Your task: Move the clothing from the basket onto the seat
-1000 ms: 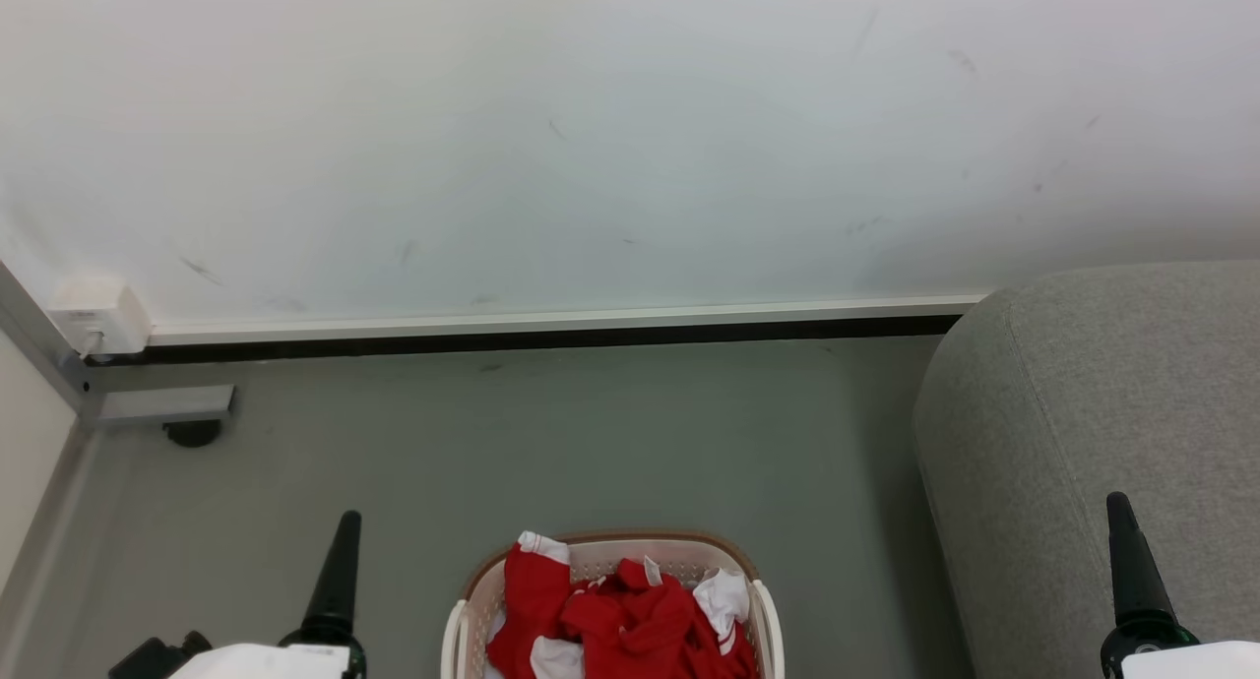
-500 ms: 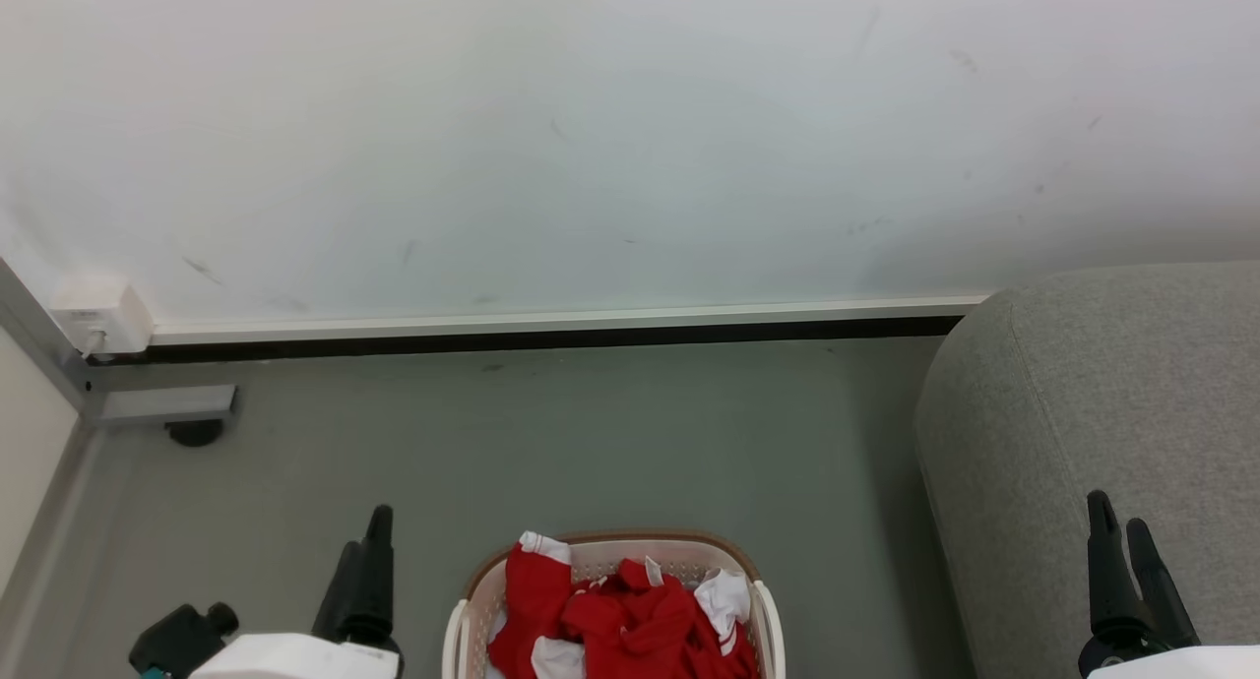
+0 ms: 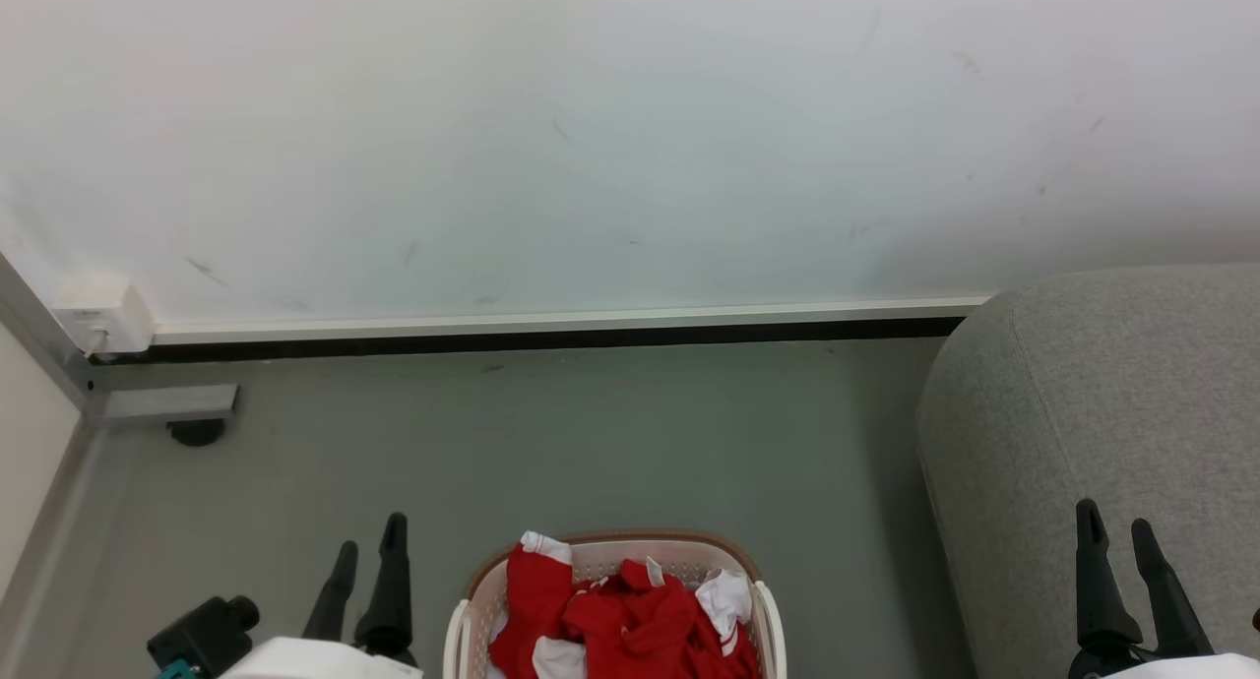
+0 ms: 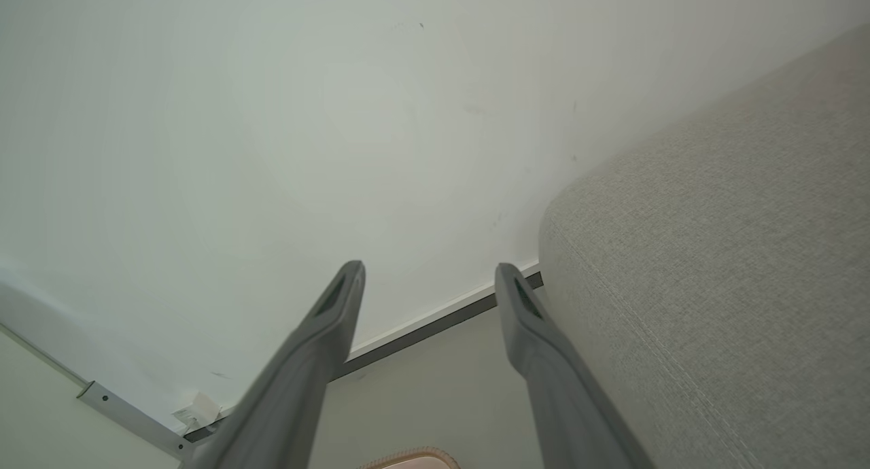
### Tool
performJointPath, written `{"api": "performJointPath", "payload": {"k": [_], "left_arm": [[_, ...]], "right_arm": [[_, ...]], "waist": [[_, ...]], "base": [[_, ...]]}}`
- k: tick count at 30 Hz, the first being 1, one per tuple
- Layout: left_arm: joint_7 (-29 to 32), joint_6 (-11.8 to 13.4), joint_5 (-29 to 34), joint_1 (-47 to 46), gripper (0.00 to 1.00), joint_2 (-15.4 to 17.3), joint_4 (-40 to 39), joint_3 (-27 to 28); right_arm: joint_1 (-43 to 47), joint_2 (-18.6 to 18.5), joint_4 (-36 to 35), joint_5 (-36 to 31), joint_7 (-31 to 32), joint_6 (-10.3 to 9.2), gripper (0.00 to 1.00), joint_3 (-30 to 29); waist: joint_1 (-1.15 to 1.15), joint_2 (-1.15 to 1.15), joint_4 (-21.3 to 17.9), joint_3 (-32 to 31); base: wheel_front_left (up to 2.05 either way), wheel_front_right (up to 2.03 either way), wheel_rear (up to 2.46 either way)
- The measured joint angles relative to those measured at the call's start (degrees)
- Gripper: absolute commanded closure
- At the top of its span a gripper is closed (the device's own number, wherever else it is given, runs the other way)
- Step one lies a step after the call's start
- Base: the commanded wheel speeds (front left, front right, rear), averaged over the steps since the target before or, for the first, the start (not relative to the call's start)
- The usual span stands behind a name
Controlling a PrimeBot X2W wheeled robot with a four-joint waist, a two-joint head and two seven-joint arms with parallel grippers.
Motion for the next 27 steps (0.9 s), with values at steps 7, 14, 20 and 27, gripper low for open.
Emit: {"api": "performJointPath", "payload": {"k": [7,14,20,27], "left_arm": [[-1.44,0.52,5.7,0.24,0.0,0.05,-0.6,-0.42],[-2.48,0.62,11.27,0.5,0.0,0.22,-0.75,-0.91],[-3.34,0.83,15.36,0.61,0.0,0.48,-0.8,-1.46],[-4.17,1.11,19.39,0.73,0.0,0.63,-0.88,-2.03]], "right_arm": [[0.53,0.02,-0.07,-4.57,-1.16,0.0,0.0,0.29],[0.76,0.07,-0.26,-9.04,-2.2,0.0,0.0,0.42],[0.86,0.11,-0.26,-12.81,-3.05,0.0,0.0,0.54],[0.87,0.11,-0.19,-17.13,-4.07,0.0,0.0,0.53]], "waist": [[0.0,0.0,-0.02,0.03],[0.0,0.0,-0.09,0.12],[0.0,0.0,-0.07,0.37],[0.0,0.0,-0.01,0.49]], "base": [[0.0,0.0,0.0],[0.0,0.0,0.0],[0.0,0.0,0.0],[0.0,0.0,0.0]]}}
